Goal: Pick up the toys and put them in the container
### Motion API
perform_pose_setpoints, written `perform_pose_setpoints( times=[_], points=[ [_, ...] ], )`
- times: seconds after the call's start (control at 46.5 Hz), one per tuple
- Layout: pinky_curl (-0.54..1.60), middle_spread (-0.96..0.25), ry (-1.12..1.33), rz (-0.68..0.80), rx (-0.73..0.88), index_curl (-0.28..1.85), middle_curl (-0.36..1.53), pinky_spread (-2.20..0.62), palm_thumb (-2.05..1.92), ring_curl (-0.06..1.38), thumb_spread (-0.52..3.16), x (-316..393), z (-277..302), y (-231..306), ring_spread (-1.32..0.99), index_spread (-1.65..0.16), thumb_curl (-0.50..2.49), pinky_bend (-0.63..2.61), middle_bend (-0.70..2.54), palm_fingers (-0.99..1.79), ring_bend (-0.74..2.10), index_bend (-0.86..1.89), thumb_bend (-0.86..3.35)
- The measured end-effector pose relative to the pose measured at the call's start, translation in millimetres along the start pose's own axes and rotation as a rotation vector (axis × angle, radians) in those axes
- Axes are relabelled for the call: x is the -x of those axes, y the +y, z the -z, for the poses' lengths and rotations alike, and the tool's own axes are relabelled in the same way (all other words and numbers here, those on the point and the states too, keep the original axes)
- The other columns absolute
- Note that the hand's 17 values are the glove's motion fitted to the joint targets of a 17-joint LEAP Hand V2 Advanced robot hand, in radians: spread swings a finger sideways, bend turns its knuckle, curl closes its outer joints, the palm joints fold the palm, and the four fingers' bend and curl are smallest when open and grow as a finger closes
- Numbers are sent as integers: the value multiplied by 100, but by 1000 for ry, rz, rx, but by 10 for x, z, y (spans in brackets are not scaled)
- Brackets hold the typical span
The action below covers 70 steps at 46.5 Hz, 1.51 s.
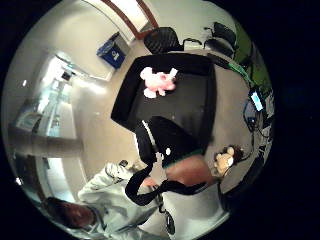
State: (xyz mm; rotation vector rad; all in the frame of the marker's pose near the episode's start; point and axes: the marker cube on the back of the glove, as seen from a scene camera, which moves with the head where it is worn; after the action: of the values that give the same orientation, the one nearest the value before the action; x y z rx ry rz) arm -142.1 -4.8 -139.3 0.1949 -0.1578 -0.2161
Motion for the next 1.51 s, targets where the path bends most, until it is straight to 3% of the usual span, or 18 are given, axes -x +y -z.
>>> perform_pose_setpoints(
  times=[0.237,0.43,0.688,0.925,0.99,1.119,1.312,1.506],
  points=[
    [38,-12,6,-101,133,25,25,4,-3,25,120,-839,-173,609,-7,-29,31,69,13,-14,23,16,-3],
    [37,-12,-100,-117,227,29,24,4,-2,26,123,-1409,-943,909,-8,-31,29,66,14,-9,19,19,-2],
    [37,-12,-182,-238,386,34,23,5,-1,23,125,-1446,-2181,1386,-7,-34,28,67,12,-14,12,24,-2],
    [37,-10,-168,-278,407,41,21,7,2,13,123,-1512,-2713,1472,-2,-36,29,69,11,-18,5,44,-1],
    [39,-8,-183,-284,375,45,21,7,9,12,127,-1539,-2731,1454,-1,-34,31,77,13,5,11,55,3],
    [35,-10,-204,-291,374,43,26,2,24,16,135,-1571,-2736,1419,-7,-29,35,71,31,46,35,49,10],
    [39,-15,-188,-291,324,45,34,-17,48,32,136,-1519,-2744,1339,-23,-25,45,77,43,71,76,33,21],
    [49,-20,-102,-313,195,51,41,-30,61,41,117,-1485,-2740,1276,-35,-29,56,103,54,103,97,38,21]
  ],
)
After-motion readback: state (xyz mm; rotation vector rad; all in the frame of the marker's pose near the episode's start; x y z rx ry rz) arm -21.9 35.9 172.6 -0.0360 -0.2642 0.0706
